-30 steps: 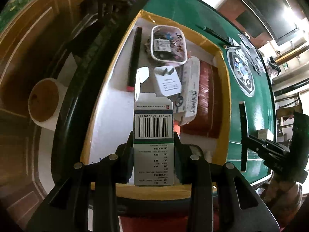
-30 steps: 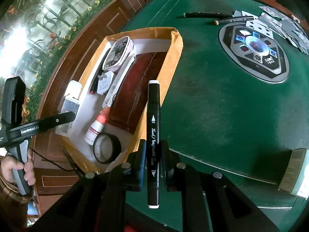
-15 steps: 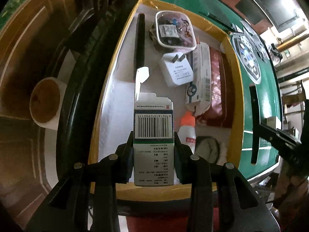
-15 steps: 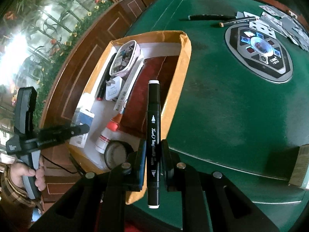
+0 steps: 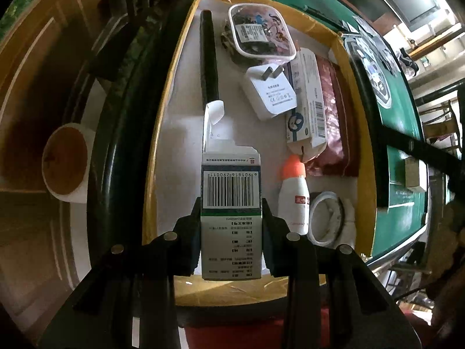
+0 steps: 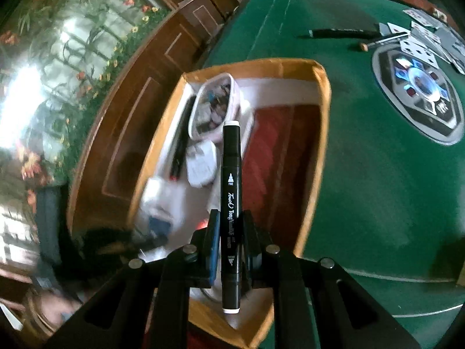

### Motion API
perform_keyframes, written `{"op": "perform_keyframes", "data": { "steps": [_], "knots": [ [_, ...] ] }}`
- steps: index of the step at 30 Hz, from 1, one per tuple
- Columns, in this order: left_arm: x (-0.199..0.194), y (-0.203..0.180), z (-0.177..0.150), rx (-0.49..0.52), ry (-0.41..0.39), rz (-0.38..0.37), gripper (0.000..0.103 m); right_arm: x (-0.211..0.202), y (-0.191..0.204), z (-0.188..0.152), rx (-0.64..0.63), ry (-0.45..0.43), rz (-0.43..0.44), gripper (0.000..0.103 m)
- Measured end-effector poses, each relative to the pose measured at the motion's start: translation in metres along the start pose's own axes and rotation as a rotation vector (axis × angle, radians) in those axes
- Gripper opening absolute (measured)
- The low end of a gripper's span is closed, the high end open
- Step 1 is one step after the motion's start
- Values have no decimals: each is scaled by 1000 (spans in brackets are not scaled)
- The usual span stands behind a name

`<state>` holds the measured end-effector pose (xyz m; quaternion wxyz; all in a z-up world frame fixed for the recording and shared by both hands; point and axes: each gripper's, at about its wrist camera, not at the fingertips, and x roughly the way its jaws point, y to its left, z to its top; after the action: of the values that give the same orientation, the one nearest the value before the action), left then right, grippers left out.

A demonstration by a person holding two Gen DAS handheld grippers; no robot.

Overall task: Organize objects
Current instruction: 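Carry the white medicine box and black marker over the tray box with both tools, then lower the marker into the tray and open the right tool while the left releases the box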

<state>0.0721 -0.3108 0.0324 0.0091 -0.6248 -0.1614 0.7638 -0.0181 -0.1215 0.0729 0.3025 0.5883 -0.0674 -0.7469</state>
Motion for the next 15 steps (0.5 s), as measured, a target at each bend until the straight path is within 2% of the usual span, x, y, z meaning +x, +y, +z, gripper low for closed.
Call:
{"op": "perform_keyframes", "data": {
  "steps": [5, 9, 15],
  "knots": [
    [2, 2, -3, 12, -5, -10, 34, 20, 5, 31, 125, -2, 43, 13],
    [3, 0, 0, 27, -13, -6, 34, 41, 1, 46, 222, 23, 33, 13],
    [2, -1, 0, 38, -22, 2, 34, 55, 4, 48, 238, 40, -4, 13]
  ]
}}
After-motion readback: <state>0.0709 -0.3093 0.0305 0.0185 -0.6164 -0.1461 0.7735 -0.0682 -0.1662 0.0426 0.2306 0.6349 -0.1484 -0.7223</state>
